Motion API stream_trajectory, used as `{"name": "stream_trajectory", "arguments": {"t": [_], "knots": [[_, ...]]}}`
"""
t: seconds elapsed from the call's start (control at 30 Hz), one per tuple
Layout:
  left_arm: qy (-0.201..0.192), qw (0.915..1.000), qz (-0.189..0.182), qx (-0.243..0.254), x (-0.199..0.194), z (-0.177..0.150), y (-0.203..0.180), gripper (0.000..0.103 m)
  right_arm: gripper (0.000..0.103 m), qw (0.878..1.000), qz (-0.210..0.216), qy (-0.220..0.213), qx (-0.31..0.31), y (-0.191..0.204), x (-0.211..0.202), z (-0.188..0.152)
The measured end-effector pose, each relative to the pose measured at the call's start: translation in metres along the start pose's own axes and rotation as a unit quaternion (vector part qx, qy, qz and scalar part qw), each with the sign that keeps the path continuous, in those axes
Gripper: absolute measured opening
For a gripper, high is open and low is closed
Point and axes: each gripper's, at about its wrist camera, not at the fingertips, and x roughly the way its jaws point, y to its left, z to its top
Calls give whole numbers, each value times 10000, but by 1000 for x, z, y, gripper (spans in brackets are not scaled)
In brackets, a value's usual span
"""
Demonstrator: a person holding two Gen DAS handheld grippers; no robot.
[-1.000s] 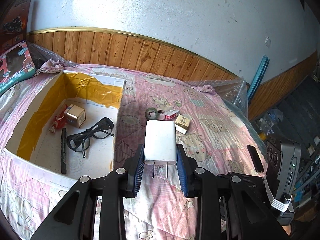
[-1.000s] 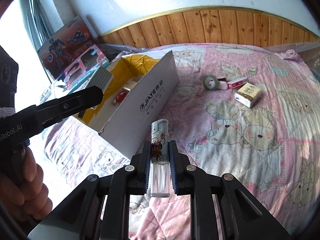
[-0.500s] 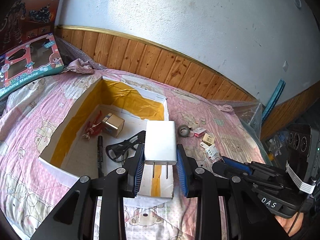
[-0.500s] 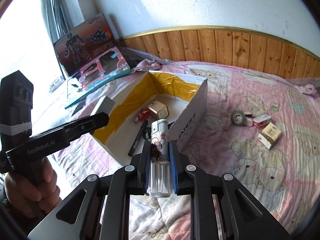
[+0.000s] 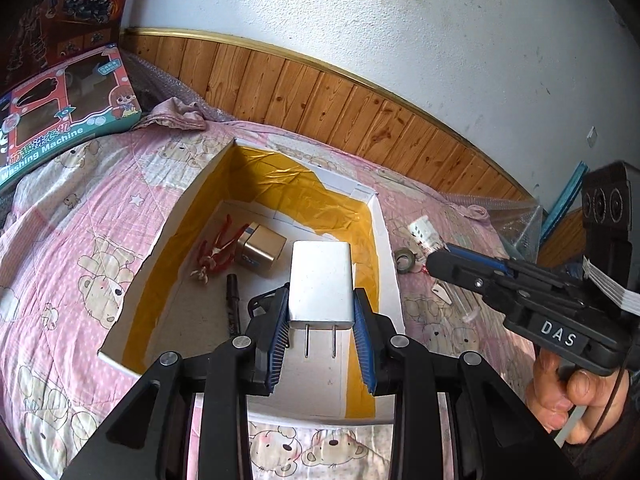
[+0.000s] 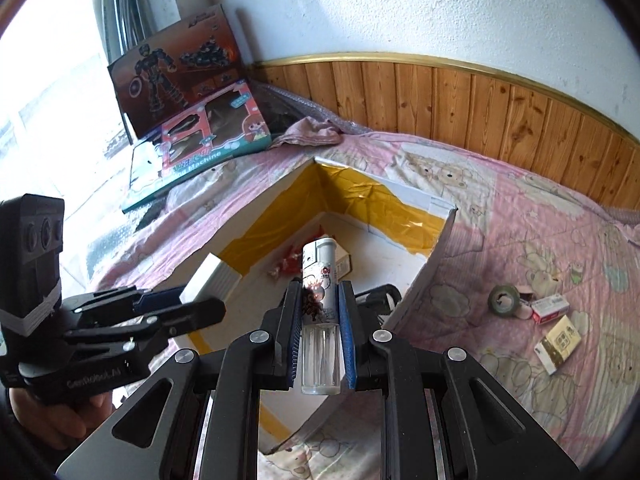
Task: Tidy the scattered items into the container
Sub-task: 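Carry the lighter in the right tool and the charger in the left tool over the box, then open the right tool to drop the lighter while the left tool drops the charger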
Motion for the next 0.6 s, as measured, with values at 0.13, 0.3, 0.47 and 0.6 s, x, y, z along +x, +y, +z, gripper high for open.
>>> {"name": "stream_trajectory", "arguments": {"t": [0.13, 0.3, 0.47, 0.6], "knots": [[269, 9993, -175, 211, 18, 1, -14, 32, 18, 9998, -62, 154, -50, -12, 29, 20], [598, 9965, -324, 486, 40, 1, -26, 32, 18, 9991, -75, 420, -54, -26, 67, 38], [839, 9948, -378, 438, 58, -1, -20, 32, 18, 9978, -153, 630, -162, -35, 100, 50], [998, 9934, -428, 373, 69, -1, -15, 32, 20, 9973, -177, 692, -189, -40, 119, 57]]}}
